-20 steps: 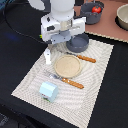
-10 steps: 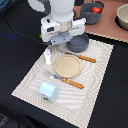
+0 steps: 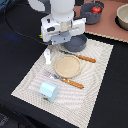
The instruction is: Interact with the objects in diverse but meaningful ways.
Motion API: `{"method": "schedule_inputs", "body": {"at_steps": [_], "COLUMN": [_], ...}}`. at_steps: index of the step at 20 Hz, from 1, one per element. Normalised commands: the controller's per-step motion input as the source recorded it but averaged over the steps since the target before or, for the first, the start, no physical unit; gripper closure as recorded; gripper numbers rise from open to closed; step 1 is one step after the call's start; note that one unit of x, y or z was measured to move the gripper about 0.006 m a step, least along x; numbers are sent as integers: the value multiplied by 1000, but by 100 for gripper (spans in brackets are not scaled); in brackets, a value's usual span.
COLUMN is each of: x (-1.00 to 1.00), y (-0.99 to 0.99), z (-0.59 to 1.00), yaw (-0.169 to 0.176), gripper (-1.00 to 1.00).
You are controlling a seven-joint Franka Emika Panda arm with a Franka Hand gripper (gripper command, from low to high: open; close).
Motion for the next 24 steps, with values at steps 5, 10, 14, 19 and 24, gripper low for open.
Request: {"method": "schedule_inputs", "body": {"at_steps": [5, 10, 14, 19, 24], "x": [16, 83, -86, -409, -706], "y": [322, 425, 311, 177, 135], "z": [583, 1000, 975, 698, 601], "yaw": [-11, -65, -66, -12, 0], "gripper": [100, 100, 100, 100, 100]}}
